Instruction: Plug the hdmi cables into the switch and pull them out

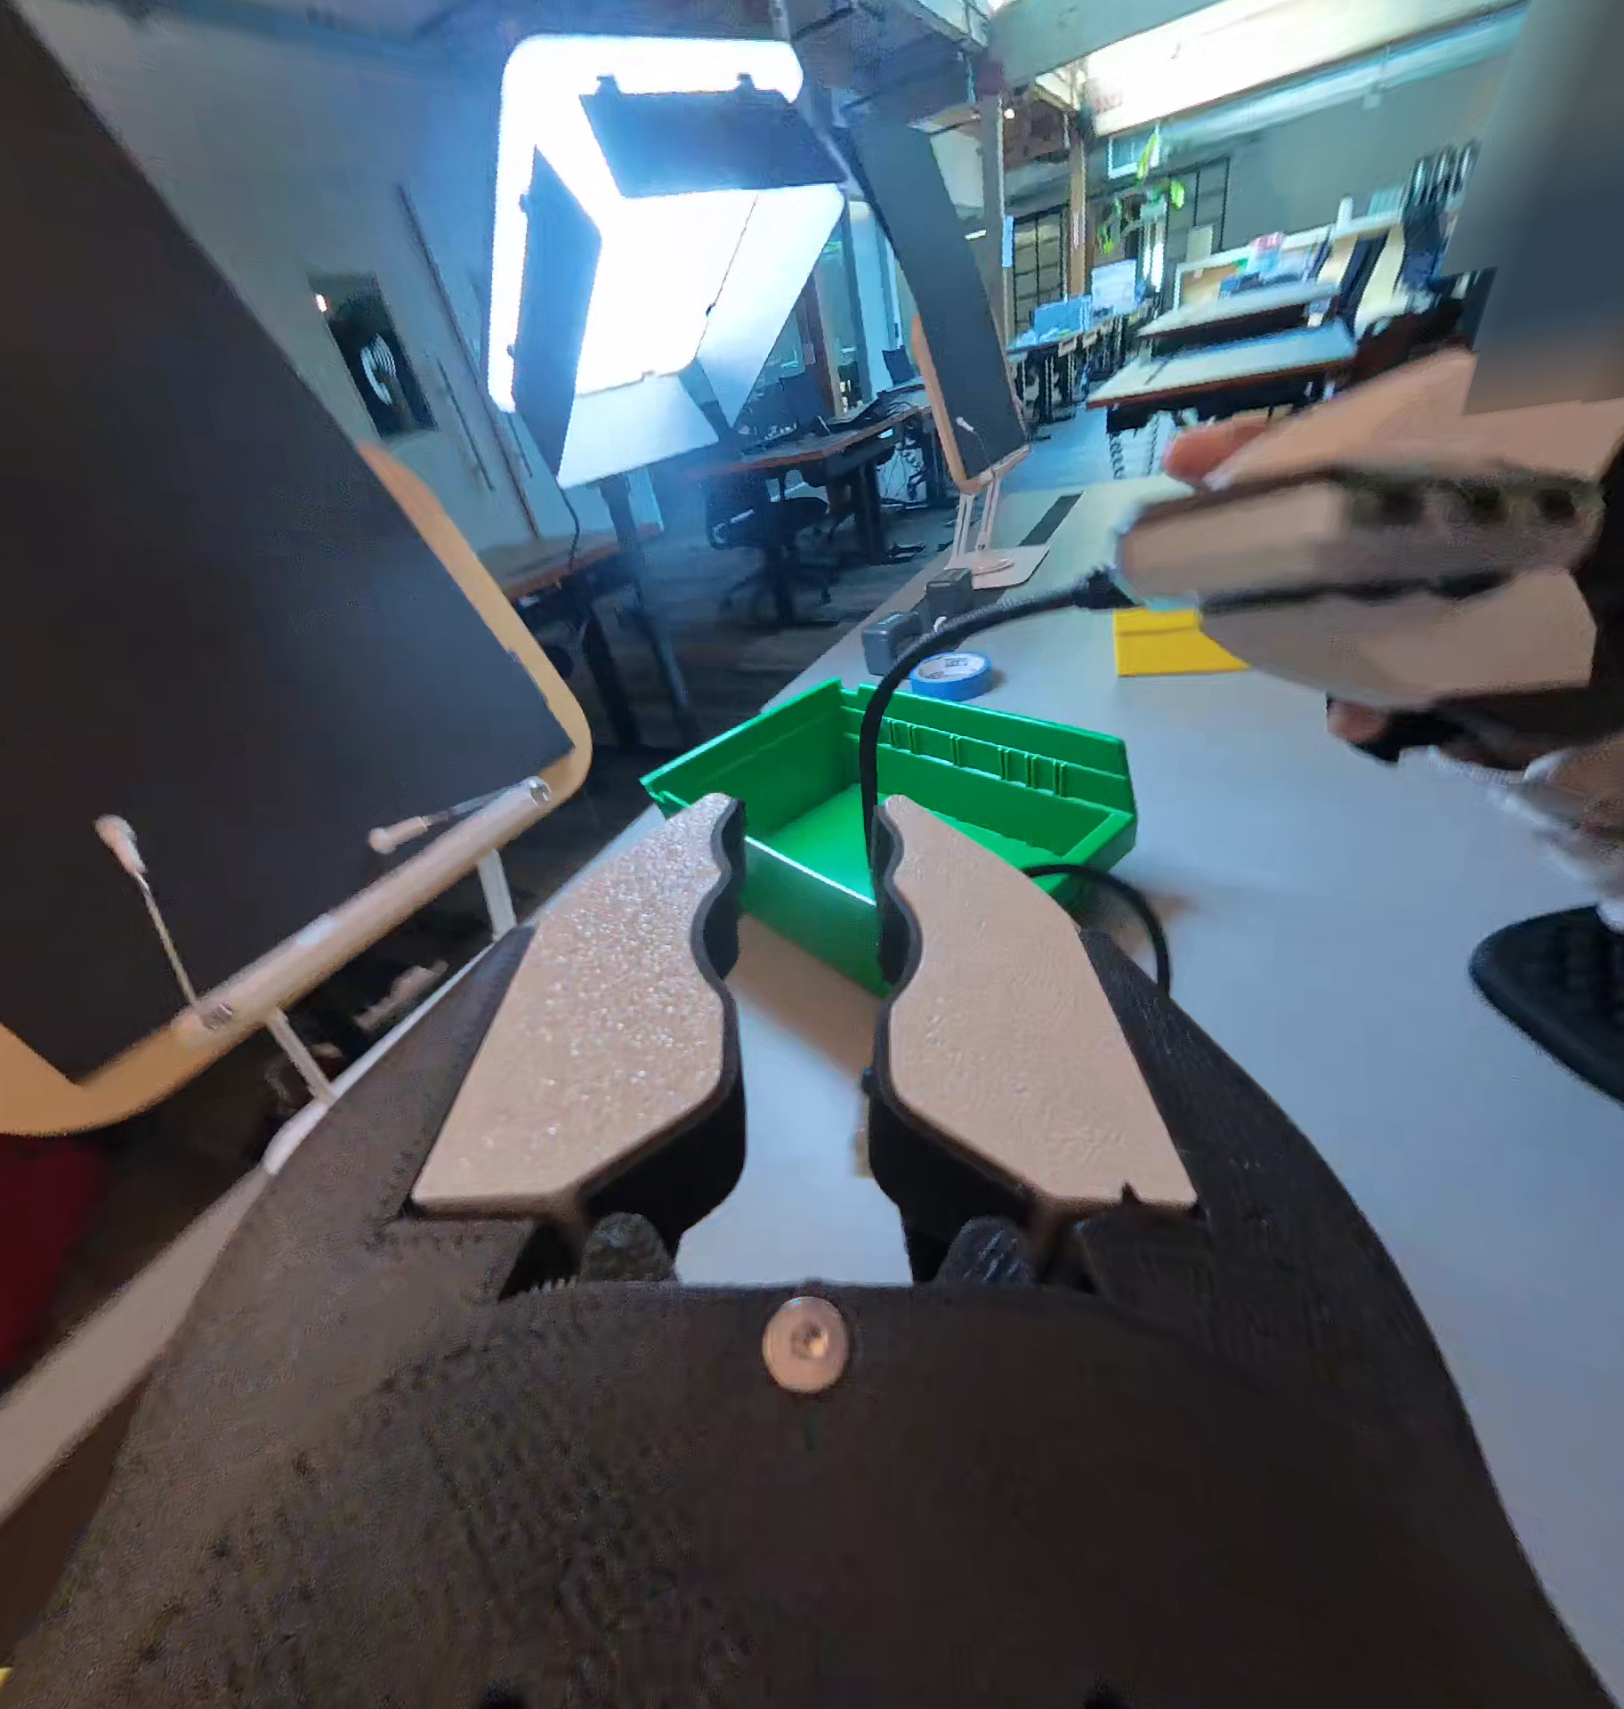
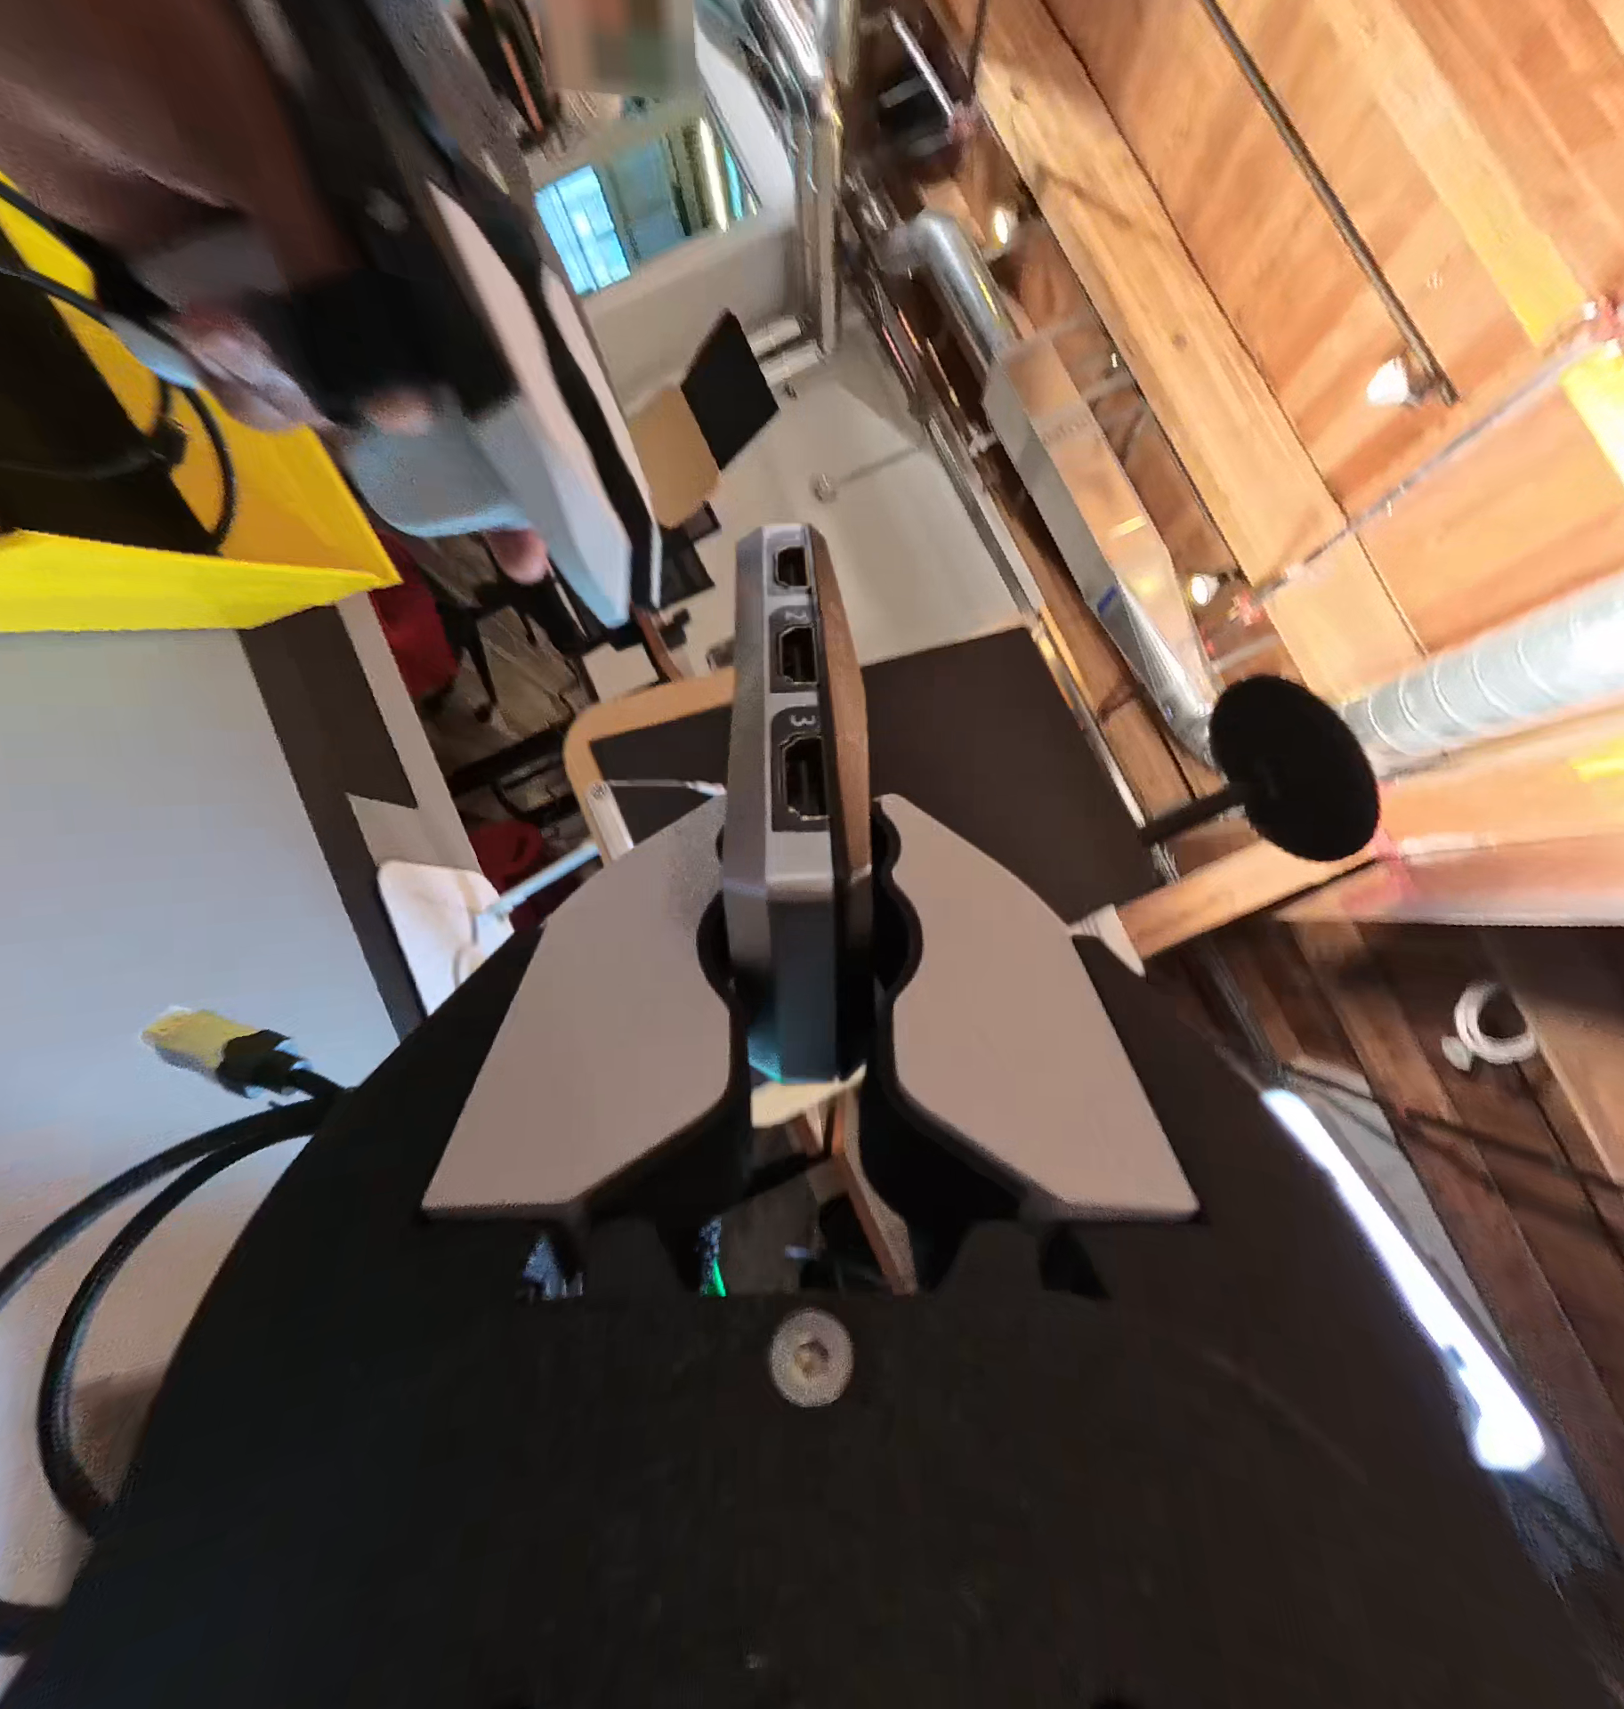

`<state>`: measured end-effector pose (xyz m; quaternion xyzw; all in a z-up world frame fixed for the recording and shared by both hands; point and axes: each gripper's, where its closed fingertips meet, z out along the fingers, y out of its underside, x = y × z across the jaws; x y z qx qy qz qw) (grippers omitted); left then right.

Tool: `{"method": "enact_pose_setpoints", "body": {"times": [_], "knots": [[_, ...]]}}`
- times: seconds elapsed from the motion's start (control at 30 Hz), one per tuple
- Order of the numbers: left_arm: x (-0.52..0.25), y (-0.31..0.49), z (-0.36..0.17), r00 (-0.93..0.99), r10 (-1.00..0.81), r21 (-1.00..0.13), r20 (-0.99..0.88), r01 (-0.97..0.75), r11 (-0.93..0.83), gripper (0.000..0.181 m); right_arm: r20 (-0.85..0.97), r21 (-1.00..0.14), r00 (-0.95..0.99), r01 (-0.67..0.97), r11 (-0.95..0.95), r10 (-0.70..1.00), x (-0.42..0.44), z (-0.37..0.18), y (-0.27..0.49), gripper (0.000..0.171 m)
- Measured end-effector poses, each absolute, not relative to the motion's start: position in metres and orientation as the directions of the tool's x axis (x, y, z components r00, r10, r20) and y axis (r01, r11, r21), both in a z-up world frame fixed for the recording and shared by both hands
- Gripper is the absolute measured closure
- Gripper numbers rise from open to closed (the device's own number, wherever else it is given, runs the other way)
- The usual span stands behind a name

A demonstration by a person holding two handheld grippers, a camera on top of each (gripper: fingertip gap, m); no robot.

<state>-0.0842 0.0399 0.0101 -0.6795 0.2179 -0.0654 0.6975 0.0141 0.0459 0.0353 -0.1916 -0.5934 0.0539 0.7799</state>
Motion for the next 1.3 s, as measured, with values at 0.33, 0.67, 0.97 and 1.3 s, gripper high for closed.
{"method": "enact_pose_setpoints", "body": {"times": [0.33, 0.67, 0.97, 1.3], "knots": [[0.011, 0.028, -0.002, 0.552, -0.315, -0.617, -0.772, -0.769, 0.166, 0.138, 0.843, -0.48, -0.055, 0.371, 0.795, 0.535, 0.032, -0.006, 0.034, 0.148], [0.026, 0.011, -0.021, 0.49, -0.548, -0.7, -0.678, -0.658, 0.278, 0.16, 0.653, -0.699, -0.252, 0.161, 0.696, 0.714, 0.022, -0.015, 0.015, 0.14], [0.028, -0.02, 0.011, 0.508, -0.699, -0.864, -0.503, -0.285, 0.415, 0.16, 0.629, -0.74, -0.316, 0.04, 0.672, 0.711, 0.023, -0.015, 0.008, 0.142], [0.037, -0.03, 0.026, 0.488, -0.753, -0.884, -0.441, -0.09, 0.459, 0.16, 0.469, -0.881, -0.417, -0.162, 0.444, 0.779, 0.001, -0.025, -0.017, 0.148]]}}
